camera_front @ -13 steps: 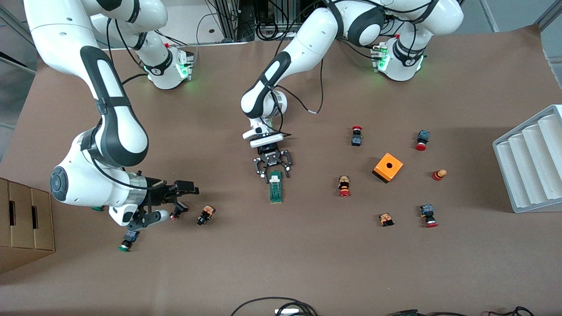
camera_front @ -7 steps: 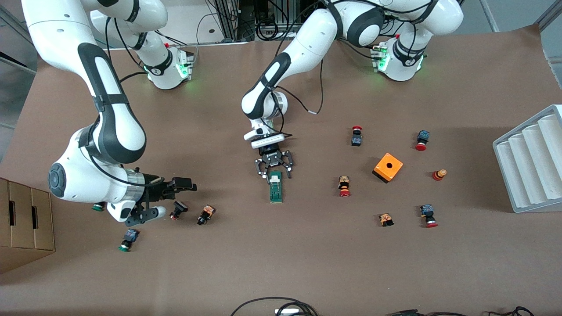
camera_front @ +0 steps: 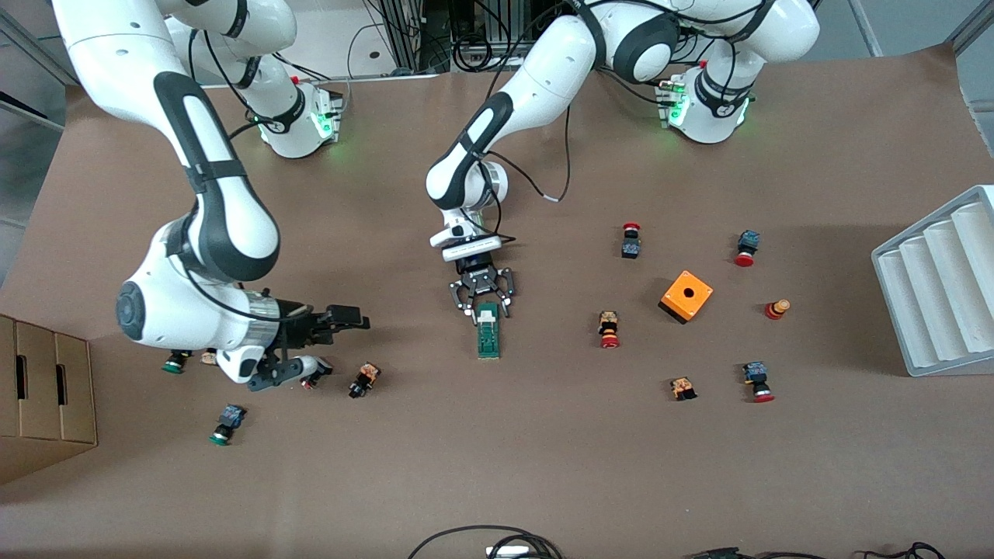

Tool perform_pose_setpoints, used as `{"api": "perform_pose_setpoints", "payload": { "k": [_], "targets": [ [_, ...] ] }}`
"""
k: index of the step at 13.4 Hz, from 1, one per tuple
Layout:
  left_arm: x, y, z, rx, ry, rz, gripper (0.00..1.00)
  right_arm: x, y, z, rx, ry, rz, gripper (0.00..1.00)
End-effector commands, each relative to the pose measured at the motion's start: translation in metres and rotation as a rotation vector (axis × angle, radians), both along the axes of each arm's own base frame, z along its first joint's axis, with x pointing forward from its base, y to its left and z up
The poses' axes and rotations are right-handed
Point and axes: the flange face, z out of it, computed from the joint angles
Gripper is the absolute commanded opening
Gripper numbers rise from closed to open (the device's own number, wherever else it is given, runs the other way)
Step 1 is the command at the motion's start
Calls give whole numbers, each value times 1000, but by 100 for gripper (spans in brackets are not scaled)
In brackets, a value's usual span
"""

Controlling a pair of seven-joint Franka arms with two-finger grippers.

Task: Close load switch with both arms
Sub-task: 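Move the right gripper to the white lever of the switch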

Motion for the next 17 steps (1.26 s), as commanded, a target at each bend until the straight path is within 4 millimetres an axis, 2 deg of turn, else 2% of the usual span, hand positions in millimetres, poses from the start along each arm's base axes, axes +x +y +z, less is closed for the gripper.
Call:
{"api": "perform_pose_setpoints", "payload": {
  "k": [1, 2, 8, 15, 17],
  "targets": [
    [6, 5, -6, 23, -30, 16, 70, -5, 16, -12, 52, 6, -37, 100],
    [6, 5, -6, 23, -31, 16, 64, -5, 19, -16, 74, 19, -54, 100],
    [4, 7, -11, 31, -29, 15, 66, -10, 40, -41, 153, 72, -112, 100],
    [-1, 10, -17, 52, -43, 23, 68, -33, 86, -68, 195, 84, -170, 100],
    [-2, 12, -22, 59, -40, 22, 68, -34, 90, -72, 191, 77, -179, 100]
  ]
}}
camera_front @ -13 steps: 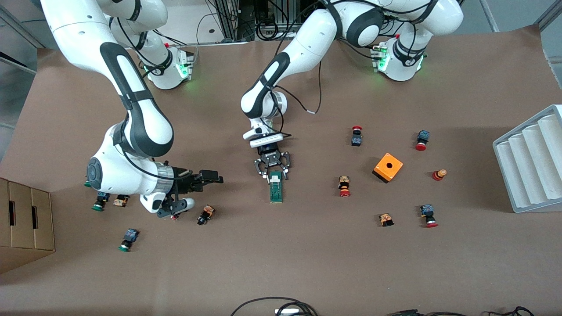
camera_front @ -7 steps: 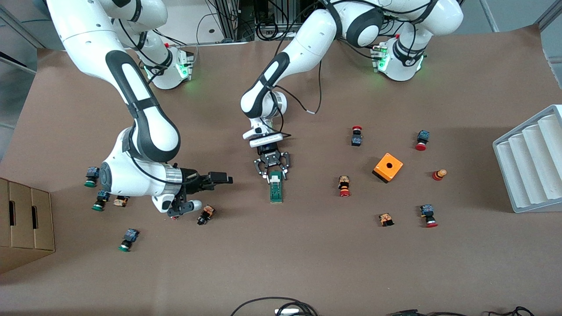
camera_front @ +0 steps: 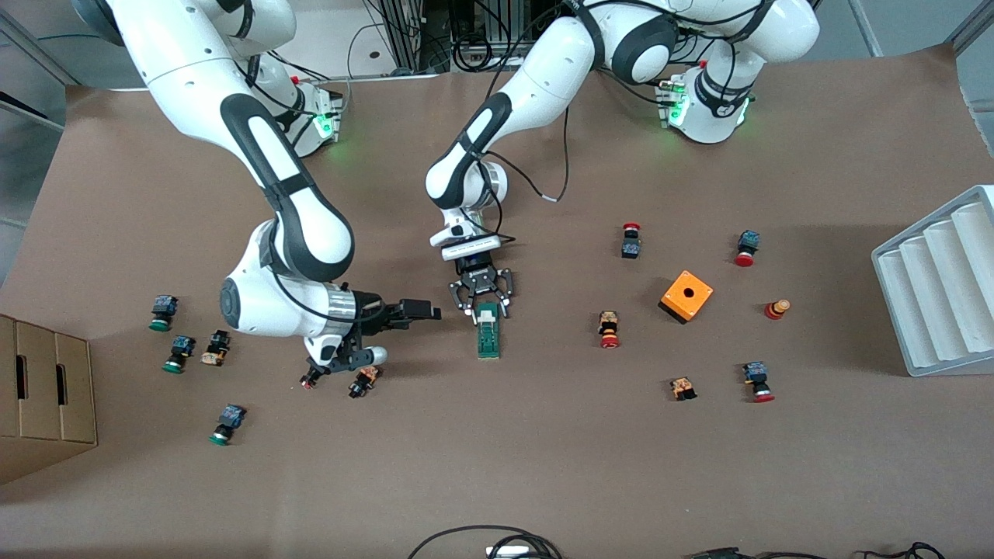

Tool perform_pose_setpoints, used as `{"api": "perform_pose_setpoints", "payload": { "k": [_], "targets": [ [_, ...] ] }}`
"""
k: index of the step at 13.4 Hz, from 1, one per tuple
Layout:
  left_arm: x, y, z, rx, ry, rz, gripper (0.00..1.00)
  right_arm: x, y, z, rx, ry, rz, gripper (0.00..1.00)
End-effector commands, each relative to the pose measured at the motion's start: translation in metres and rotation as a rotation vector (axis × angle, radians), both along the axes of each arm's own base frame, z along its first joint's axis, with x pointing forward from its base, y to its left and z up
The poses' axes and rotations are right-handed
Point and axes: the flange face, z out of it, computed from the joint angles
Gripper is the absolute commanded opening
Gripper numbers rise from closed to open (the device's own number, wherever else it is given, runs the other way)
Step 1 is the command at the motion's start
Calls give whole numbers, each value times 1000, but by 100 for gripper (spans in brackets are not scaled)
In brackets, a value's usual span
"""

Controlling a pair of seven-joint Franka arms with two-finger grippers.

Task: Close load switch with both arms
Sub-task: 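Move the right gripper to the white lever of the switch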

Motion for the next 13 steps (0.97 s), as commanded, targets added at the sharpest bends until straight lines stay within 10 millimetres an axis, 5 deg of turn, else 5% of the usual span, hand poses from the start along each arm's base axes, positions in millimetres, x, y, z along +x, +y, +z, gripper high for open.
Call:
{"api": "perform_pose_setpoints", "payload": {
  "k": [1, 13],
  "targets": [
    [1, 14, -20, 43, -20, 35, 68, -3, 1, -9, 5, -2, -35, 100],
    [2, 27, -29, 123, -23, 30, 70, -36, 42, -45, 64, 73, -137, 100]
  ]
}}
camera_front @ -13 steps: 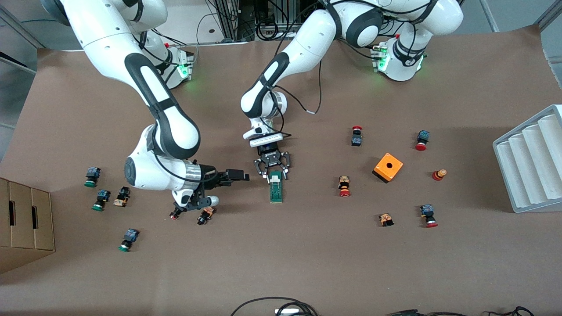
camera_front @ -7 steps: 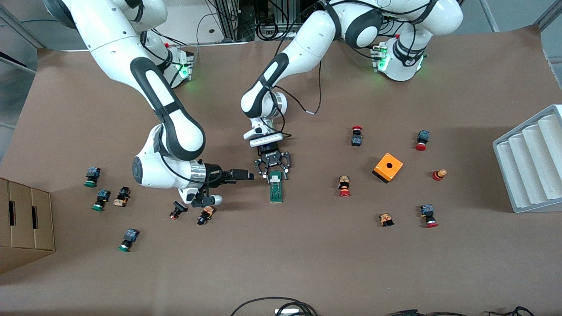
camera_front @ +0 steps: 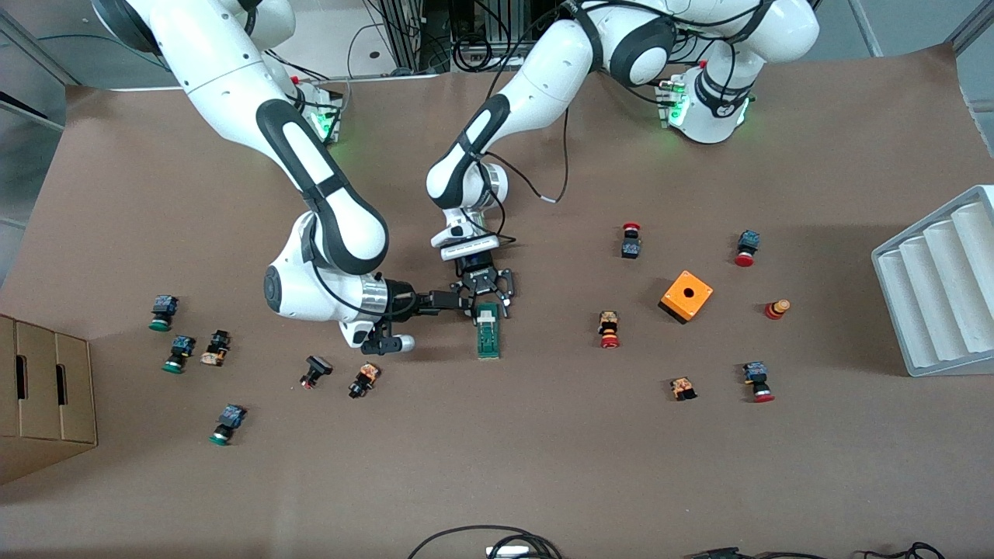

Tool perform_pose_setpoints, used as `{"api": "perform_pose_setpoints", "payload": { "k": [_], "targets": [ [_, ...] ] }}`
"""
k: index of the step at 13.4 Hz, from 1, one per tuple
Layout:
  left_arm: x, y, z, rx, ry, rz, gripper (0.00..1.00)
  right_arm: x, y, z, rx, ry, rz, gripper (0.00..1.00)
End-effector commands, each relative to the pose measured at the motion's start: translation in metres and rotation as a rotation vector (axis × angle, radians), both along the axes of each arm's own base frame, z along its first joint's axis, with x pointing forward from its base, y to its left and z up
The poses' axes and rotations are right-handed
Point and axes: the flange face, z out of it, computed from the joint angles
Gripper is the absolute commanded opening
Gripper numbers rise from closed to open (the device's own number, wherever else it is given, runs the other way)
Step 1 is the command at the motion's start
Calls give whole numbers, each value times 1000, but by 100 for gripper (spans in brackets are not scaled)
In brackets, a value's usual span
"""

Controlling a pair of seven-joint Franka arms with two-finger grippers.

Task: Close load switch with both arms
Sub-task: 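Move the right gripper to the white lever of the switch, then place the right gripper fingertip against the white lever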

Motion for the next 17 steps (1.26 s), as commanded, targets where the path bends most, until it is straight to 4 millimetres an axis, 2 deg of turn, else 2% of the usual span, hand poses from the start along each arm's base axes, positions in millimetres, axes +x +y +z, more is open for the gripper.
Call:
{"api": "perform_pose_setpoints", "payload": {
  "k": [1, 5, 11, 17],
  "targets": [
    [2, 25, -23, 60, -5, 55, 70, -5, 7, -13, 20, 15, -52, 100],
    [2, 27, -25, 69, -9, 59, 70, -8, 10, -25, 4, 19, -60, 100],
    [1, 29, -29, 77, -12, 63, 71, -24, 43, -28, 20, 2, -129, 100],
    [1, 29, -29, 75, -12, 63, 71, -24, 45, -41, 20, 16, -162, 100]
  ]
}}
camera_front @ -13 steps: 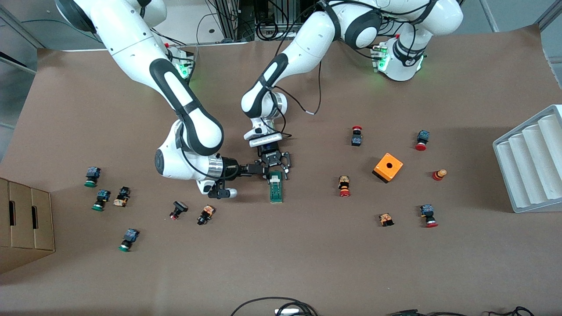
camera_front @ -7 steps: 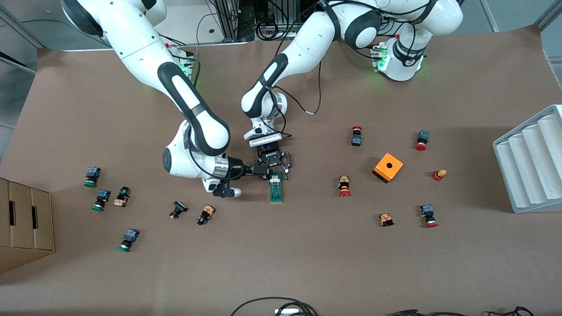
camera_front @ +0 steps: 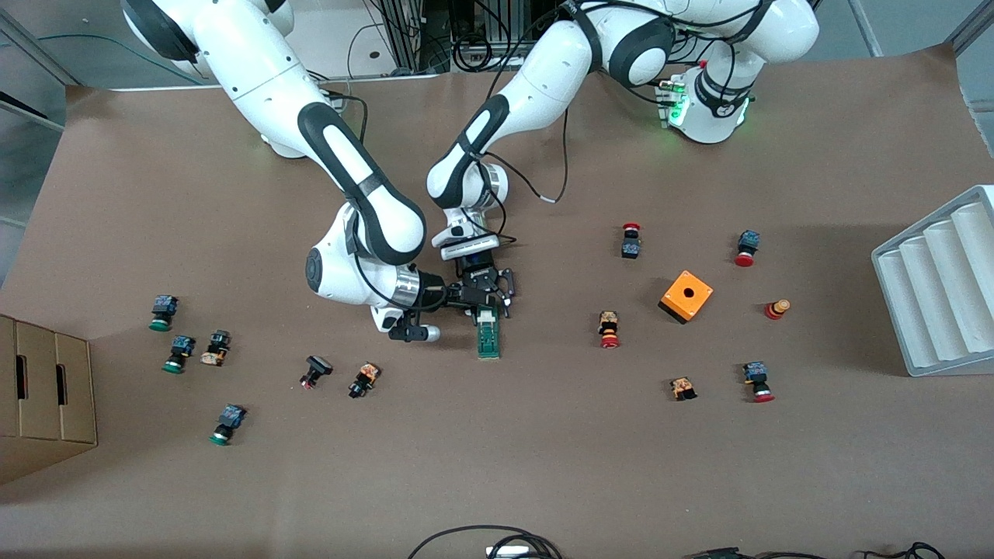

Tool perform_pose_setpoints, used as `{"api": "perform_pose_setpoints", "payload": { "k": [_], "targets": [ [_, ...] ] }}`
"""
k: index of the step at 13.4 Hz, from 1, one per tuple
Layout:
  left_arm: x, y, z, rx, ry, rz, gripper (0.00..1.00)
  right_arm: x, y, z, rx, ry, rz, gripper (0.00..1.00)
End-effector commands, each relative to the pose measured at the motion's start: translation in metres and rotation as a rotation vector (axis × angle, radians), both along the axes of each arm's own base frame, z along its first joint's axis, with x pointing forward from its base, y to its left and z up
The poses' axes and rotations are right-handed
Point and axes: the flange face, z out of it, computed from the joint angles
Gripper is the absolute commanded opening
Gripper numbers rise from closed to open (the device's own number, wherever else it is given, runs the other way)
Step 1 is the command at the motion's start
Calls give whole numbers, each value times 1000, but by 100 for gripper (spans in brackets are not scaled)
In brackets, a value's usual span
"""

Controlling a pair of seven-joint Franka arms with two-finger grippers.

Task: Close load switch with both arms
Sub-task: 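Place the right gripper fingertip against the white lever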

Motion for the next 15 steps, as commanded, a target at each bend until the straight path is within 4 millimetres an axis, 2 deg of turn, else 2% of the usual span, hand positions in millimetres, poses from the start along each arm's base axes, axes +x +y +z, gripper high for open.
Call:
{"api": "perform_pose_setpoints", "payload": {
  "k": [1, 6, 15],
  "targets": [
    [2, 28, -27, 60, 2, 69, 71, 2, 2, -8, 21, 6, -53, 100],
    [2, 27, -26, 59, 1, 68, 68, 7, 8, -9, 28, 0, -56, 100],
    [1, 27, -27, 53, -2, 72, 69, 18, 17, -11, 29, -25, -62, 100]
  ]
}}
